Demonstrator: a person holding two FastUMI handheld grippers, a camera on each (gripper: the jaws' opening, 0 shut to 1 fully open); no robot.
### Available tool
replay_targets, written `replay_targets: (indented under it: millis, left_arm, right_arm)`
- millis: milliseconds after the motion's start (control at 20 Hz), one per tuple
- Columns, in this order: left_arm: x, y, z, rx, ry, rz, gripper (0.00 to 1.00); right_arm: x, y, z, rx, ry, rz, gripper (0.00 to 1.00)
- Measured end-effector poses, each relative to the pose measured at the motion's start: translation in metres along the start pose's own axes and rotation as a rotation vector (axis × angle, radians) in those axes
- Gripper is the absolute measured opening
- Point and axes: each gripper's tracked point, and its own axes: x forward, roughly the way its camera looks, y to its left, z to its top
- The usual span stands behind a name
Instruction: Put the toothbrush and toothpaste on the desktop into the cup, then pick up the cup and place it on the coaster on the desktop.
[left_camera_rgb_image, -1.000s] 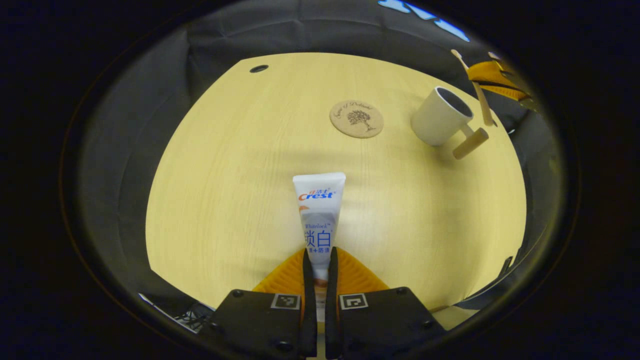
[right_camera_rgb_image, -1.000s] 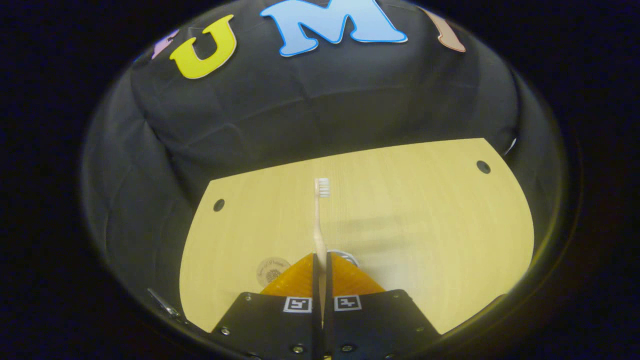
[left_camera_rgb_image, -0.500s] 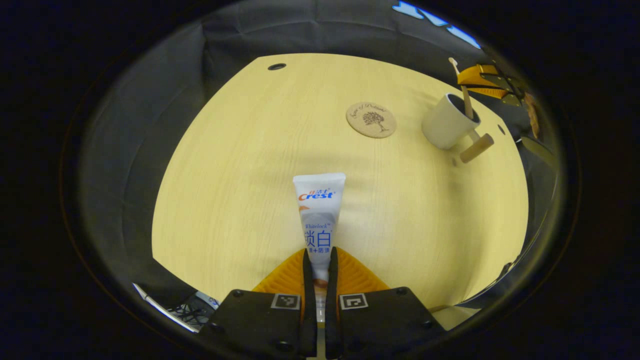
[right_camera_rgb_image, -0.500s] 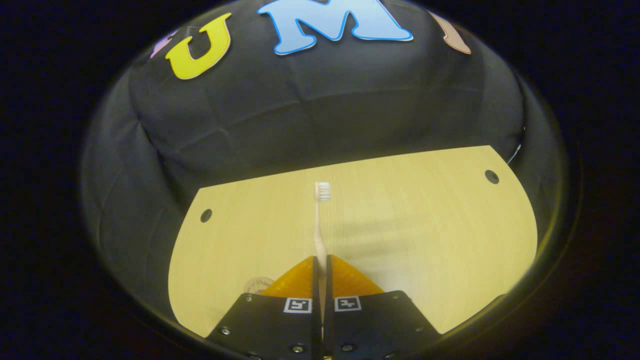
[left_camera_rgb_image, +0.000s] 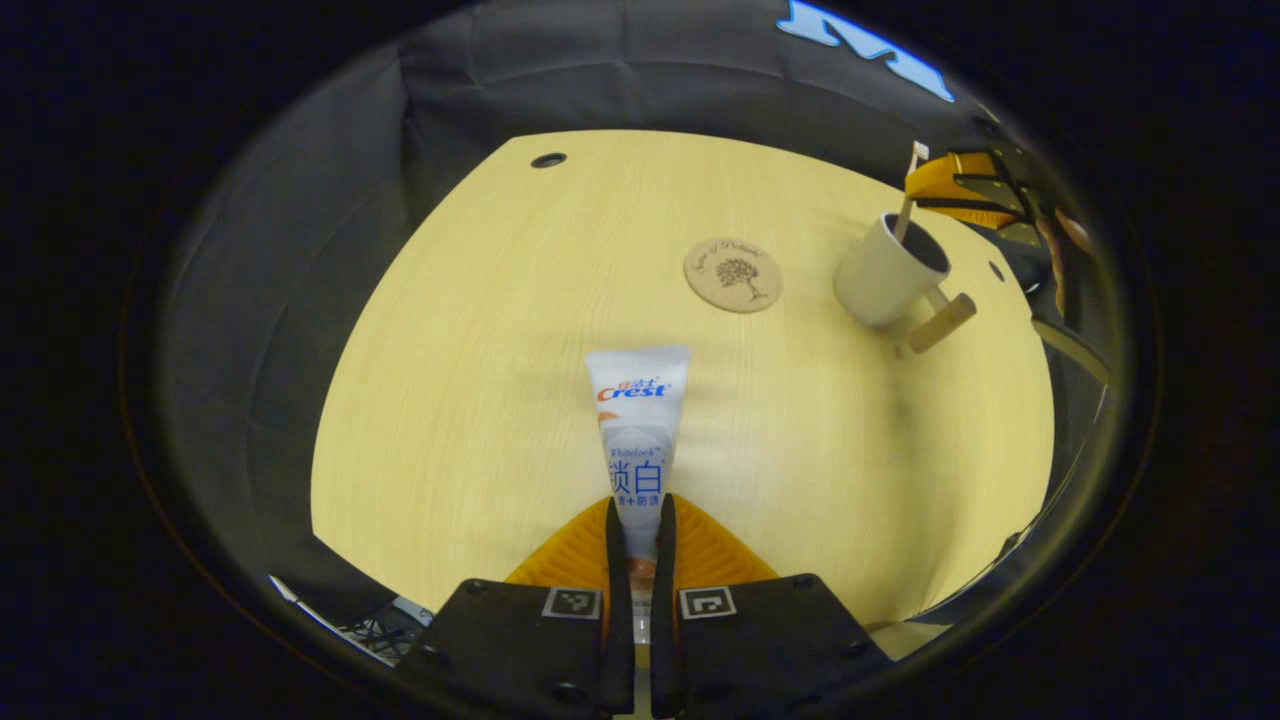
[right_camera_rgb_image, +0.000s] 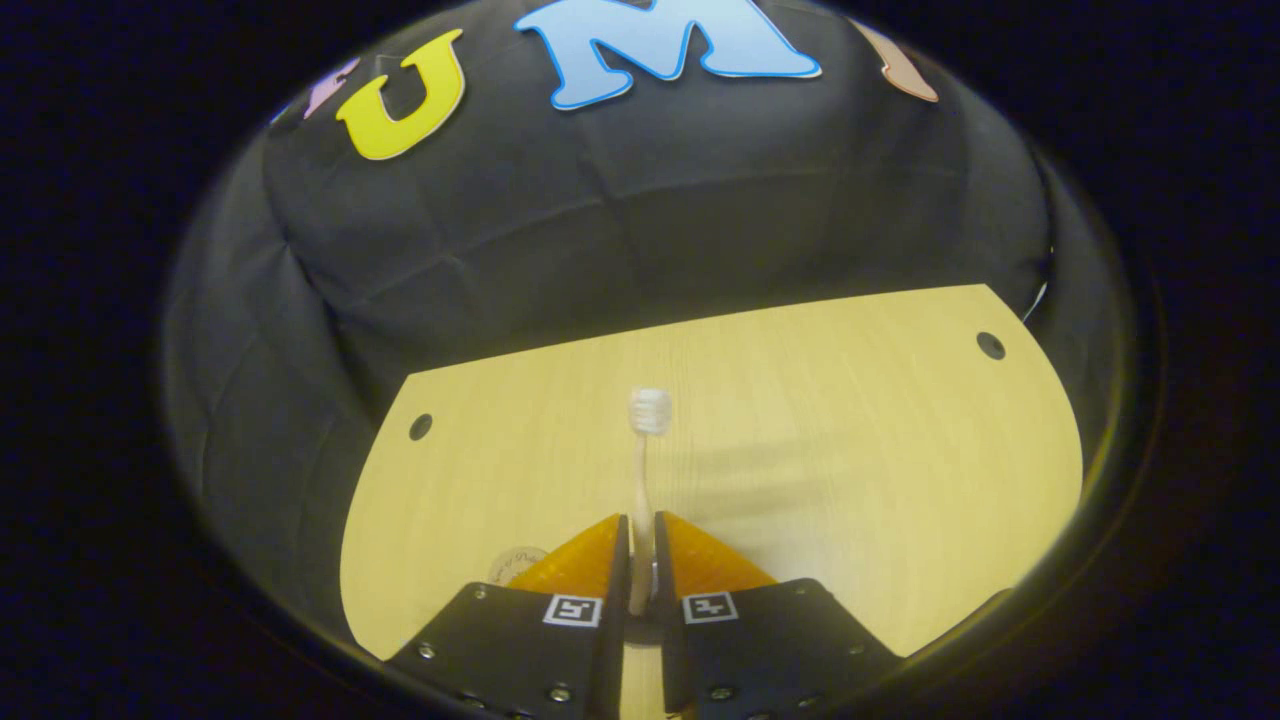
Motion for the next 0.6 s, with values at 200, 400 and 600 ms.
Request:
replay_targets:
  millis: [200,400,600]
  left_arm:
    - [-0.013,-0.011,0.038,0.011,-0.073,-0.036,0.14]
    - [-0.028,-0.034,0.095,0.03,-0.156,-0.1,0.14]
    - [-0.032,-0.068,0.134,0.109,-0.201,-0.139,0.14]
  right_arm:
    - [-0.015,-0.008,-0.011,0.028,0.013,0.004,0.14]
    - [-0.043,-0.024,-0.021,0.056,0.006,-0.001,0.14]
    - [-0.069,-0.047,-0.039,0.104,0.003,-0.026,0.13]
